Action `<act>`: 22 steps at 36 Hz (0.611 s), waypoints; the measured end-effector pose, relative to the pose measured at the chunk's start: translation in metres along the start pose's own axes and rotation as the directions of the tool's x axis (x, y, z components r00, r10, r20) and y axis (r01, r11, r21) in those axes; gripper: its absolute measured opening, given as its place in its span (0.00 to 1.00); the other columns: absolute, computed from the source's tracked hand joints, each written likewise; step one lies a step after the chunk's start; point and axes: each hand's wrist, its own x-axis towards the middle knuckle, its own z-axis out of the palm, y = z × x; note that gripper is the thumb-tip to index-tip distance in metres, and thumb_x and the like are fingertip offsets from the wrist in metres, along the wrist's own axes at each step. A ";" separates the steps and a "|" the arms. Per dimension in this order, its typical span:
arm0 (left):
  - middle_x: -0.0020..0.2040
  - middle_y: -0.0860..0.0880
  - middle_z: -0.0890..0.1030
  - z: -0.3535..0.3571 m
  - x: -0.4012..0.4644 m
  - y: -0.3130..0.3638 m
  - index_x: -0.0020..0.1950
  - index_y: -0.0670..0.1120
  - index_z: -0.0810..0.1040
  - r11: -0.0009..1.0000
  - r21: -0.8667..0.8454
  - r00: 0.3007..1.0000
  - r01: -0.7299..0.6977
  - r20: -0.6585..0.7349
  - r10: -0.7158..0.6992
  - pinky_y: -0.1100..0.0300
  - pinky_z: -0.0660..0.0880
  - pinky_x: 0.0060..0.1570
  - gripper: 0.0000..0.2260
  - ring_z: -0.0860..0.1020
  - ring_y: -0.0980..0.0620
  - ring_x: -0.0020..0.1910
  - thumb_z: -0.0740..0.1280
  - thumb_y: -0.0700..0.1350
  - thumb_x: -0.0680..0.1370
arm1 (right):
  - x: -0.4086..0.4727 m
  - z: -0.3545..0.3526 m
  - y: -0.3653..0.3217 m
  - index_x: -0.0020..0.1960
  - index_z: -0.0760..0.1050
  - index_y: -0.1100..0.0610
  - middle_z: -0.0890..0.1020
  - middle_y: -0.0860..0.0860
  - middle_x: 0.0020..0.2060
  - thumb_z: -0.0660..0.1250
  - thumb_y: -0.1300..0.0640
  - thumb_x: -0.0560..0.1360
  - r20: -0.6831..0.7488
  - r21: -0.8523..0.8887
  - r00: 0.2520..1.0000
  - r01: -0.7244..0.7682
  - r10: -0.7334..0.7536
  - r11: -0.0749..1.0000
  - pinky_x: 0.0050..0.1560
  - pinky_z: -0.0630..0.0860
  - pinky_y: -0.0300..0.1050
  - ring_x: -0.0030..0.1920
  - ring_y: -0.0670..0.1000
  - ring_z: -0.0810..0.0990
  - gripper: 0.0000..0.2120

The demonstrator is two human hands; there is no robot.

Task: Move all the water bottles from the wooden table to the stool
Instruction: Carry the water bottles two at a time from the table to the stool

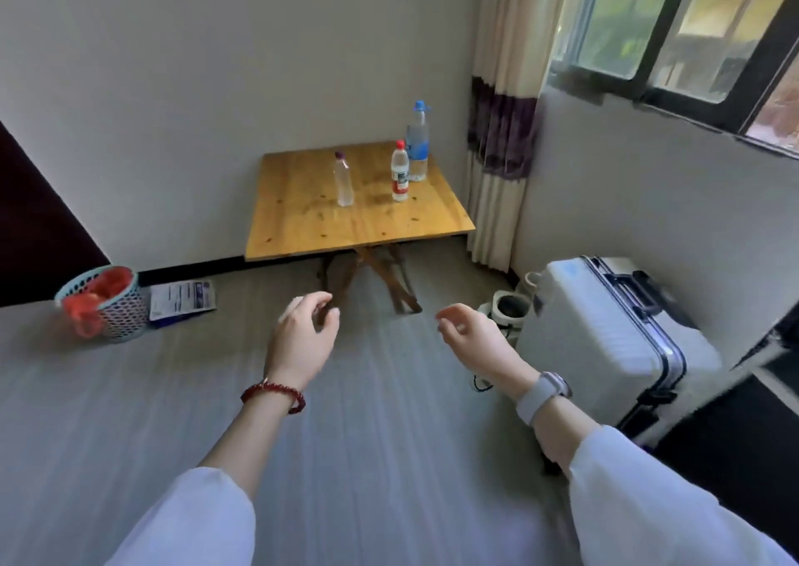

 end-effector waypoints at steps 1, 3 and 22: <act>0.52 0.46 0.79 0.007 0.025 0.001 0.55 0.44 0.78 1.000 -0.001 1.000 -0.008 -0.002 0.008 0.64 0.67 0.49 0.10 0.76 0.50 0.51 0.65 0.42 0.75 | 0.022 -0.006 0.000 0.54 0.75 0.56 0.82 0.53 0.47 0.58 0.56 0.77 -0.010 0.000 1.000 -0.005 0.005 1.000 0.47 0.71 0.41 0.50 0.54 0.80 0.10; 0.52 0.46 0.79 0.027 0.074 0.004 0.55 0.43 0.78 0.999 -0.020 1.000 -0.027 0.012 0.027 0.64 0.67 0.49 0.10 0.76 0.50 0.51 0.65 0.42 0.75 | 0.066 -0.015 0.005 0.53 0.75 0.55 0.82 0.53 0.48 0.58 0.55 0.77 -0.025 0.003 0.999 -0.024 0.024 1.000 0.46 0.70 0.41 0.50 0.53 0.80 0.10; 0.59 0.46 0.74 0.192 0.500 -0.056 0.62 0.46 0.72 0.998 -0.020 0.998 0.058 0.025 -0.058 0.62 0.67 0.52 0.14 0.73 0.50 0.57 0.63 0.45 0.77 | 0.572 -0.014 0.030 0.60 0.71 0.58 0.79 0.56 0.55 0.58 0.57 0.77 0.009 -0.028 1.000 -0.008 0.008 1.000 0.47 0.70 0.40 0.52 0.55 0.78 0.13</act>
